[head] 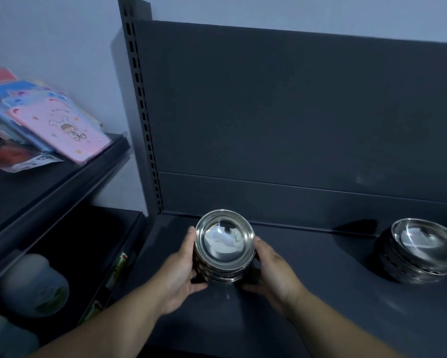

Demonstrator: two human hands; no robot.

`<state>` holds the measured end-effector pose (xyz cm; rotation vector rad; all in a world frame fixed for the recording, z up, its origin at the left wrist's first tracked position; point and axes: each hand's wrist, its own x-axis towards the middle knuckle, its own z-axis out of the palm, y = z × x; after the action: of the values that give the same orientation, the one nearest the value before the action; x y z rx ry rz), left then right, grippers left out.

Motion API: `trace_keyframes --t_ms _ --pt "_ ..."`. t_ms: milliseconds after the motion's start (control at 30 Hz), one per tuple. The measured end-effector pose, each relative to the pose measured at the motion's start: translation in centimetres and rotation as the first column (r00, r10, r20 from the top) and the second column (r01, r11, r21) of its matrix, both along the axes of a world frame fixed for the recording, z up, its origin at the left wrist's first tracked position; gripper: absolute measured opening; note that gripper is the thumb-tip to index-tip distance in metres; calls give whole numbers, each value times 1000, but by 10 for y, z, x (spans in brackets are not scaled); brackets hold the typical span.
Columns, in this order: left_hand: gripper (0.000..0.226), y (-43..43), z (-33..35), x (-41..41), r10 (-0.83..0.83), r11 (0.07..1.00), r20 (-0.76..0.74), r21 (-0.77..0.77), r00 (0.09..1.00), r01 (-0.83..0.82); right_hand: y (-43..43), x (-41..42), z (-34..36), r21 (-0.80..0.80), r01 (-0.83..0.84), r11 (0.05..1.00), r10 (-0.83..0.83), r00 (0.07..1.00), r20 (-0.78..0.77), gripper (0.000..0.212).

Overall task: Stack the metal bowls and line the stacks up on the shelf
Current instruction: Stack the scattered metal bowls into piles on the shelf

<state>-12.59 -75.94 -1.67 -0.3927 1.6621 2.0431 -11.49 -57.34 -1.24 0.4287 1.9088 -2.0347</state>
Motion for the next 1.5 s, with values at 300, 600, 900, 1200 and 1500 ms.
trace_keyframes --t_ms 300,600,900,1200,1500 --pt "57 6 9 7 -19 999 -26 40 999 20 3 10 5 -139 139 980 -135 990 37 28" --pt "39 43 25 25 -180 984 -156 -19 971 179 34 61 23 -142 278 950 -286 957 -43 28" --pt "57 119 36 90 -394 919 -303 -142 868 368 107 156 29 -125 418 900 -429 899 -81 26" --pt "18 282 43 231 -496 860 -490 -158 717 486 253 320 37 -133 597 791 -610 783 -118 24" --pt "35 456 33 355 -700 682 -418 -152 579 715 390 487 39 -99 772 628 -778 621 -91 18"
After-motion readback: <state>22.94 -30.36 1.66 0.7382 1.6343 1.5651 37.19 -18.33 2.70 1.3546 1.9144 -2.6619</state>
